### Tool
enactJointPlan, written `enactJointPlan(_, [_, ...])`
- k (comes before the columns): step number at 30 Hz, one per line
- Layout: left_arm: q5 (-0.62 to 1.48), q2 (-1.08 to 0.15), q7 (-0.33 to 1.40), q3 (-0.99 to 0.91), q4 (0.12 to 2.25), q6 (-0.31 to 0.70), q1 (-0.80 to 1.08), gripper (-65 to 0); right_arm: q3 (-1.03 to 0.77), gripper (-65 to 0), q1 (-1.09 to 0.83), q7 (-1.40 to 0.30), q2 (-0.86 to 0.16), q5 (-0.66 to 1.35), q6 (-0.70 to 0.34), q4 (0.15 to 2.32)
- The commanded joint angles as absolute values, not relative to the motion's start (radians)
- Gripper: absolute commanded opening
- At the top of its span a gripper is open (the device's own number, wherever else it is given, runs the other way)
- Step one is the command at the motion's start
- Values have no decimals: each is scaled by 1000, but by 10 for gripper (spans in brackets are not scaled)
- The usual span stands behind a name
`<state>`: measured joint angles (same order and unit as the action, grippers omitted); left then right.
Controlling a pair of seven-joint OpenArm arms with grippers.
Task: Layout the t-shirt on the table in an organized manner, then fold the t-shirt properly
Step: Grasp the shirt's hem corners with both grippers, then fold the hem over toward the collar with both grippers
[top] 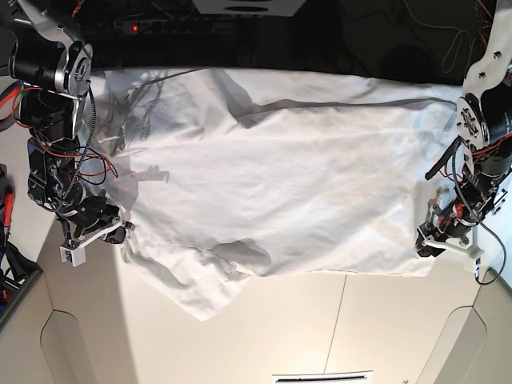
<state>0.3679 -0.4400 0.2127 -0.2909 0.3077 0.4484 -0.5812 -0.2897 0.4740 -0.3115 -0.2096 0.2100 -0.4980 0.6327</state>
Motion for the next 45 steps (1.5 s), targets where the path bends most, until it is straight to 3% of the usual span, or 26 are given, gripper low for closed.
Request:
enactJointPlan(1, [377, -455, 189, -281, 334, 453, -609, -354, -287, -650, 489, -333, -213, 208, -498, 638])
enactJointPlan(3, [377, -455, 183, -258, 355, 453, -609, -414, -287, -650, 486, -333, -213, 233, -498, 638])
enactJointPlan(6, [377, -454, 179, -247, 407, 477, -605, -650, -287, -650, 484, -336, -213, 252, -506, 638])
enactJointPlan(15, [419, -474, 228, -247, 521, 558, -564, -650, -288, -650, 484, -396, -213, 251, -532, 730])
enactJointPlan(23, [525, -514, 256, -271, 750, 694, -344, -650, -288, -650, 374, -536, -214, 251, -532, 1040])
enactJointPlan(32, [619, -513, 371, -411, 1000, 698, -150, -650, -326, -650, 142, -551, -219, 243, -532, 1411])
enactJointPlan(45, [635, -509, 411, -487, 1009, 698, -26, -650, -487, -650, -7, -591, -218, 348, -531, 1451])
